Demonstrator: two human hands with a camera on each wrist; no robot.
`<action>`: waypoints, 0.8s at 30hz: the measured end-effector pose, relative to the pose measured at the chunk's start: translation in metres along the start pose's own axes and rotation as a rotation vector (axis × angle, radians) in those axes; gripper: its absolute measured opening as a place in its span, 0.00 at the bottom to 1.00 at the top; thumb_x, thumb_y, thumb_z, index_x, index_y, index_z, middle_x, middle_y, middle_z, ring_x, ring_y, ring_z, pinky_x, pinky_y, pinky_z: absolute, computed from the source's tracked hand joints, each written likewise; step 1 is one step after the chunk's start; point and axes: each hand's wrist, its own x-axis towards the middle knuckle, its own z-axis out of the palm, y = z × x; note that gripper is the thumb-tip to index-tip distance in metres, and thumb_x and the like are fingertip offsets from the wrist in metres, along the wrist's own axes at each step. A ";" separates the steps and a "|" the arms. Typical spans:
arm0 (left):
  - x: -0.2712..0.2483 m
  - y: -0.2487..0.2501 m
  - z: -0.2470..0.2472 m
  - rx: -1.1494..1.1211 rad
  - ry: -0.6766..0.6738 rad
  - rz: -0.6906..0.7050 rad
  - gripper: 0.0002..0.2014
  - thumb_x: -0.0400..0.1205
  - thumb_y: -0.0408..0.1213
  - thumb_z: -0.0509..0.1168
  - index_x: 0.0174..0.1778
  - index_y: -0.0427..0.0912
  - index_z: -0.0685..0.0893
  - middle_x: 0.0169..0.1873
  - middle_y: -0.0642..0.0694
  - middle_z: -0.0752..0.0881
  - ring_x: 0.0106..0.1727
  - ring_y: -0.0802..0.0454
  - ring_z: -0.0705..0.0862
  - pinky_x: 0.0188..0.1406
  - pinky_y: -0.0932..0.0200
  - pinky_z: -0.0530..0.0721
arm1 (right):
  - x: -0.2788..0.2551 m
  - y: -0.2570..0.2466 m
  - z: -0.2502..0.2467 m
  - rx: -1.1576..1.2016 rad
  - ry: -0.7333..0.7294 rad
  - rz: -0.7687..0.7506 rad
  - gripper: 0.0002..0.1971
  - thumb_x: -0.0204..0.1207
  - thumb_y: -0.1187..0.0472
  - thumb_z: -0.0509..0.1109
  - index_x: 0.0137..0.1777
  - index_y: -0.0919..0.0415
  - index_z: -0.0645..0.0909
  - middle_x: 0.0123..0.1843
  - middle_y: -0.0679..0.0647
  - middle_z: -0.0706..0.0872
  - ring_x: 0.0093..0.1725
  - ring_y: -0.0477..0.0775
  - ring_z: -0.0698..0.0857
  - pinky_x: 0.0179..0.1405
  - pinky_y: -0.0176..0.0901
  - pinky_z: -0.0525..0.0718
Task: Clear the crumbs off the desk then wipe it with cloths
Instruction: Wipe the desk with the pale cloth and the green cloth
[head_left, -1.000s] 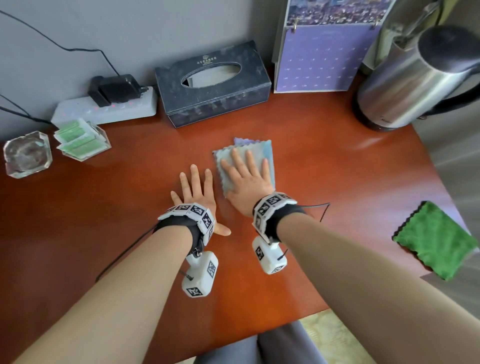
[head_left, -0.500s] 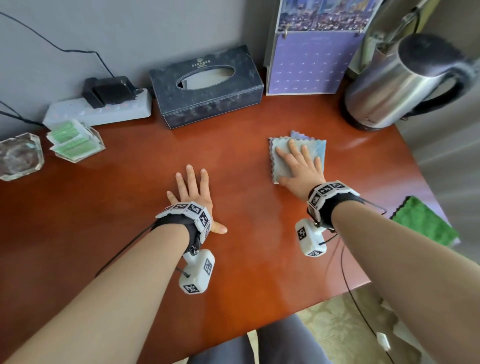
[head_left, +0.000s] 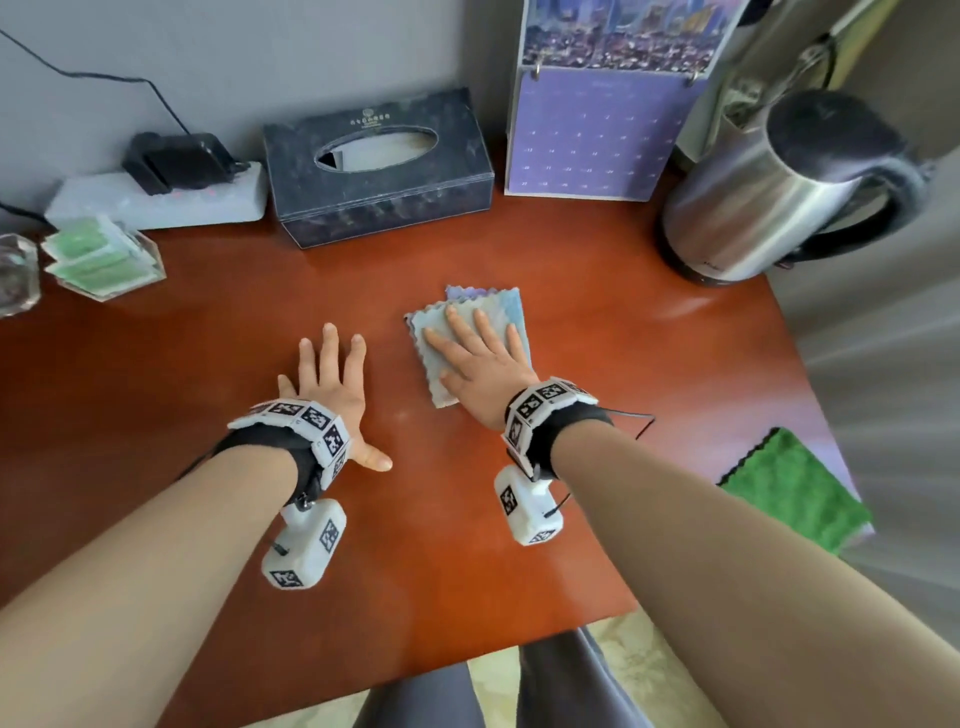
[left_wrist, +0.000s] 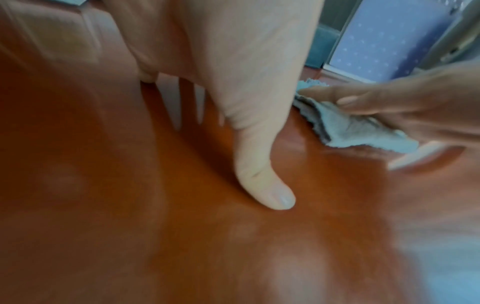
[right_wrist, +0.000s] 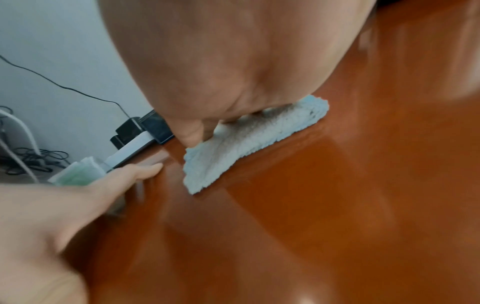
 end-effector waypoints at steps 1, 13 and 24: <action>-0.001 0.000 -0.001 0.003 0.011 0.005 0.79 0.58 0.66 0.81 0.81 0.46 0.22 0.78 0.39 0.19 0.83 0.33 0.29 0.83 0.30 0.49 | -0.002 0.014 -0.005 0.016 0.000 -0.012 0.30 0.88 0.51 0.47 0.86 0.37 0.41 0.87 0.43 0.33 0.85 0.54 0.31 0.82 0.63 0.31; -0.007 0.094 -0.030 0.035 0.145 0.153 0.75 0.61 0.68 0.79 0.85 0.37 0.32 0.83 0.34 0.28 0.86 0.35 0.35 0.84 0.33 0.49 | -0.010 0.133 -0.060 0.102 0.128 0.229 0.30 0.88 0.51 0.51 0.86 0.36 0.45 0.88 0.42 0.35 0.86 0.53 0.33 0.82 0.62 0.32; 0.004 0.134 -0.040 0.040 -0.018 0.019 0.78 0.60 0.59 0.83 0.82 0.28 0.30 0.79 0.26 0.25 0.82 0.22 0.33 0.82 0.29 0.53 | 0.005 0.060 -0.039 -0.101 0.020 0.087 0.32 0.86 0.41 0.43 0.86 0.44 0.33 0.86 0.48 0.26 0.84 0.60 0.28 0.80 0.72 0.33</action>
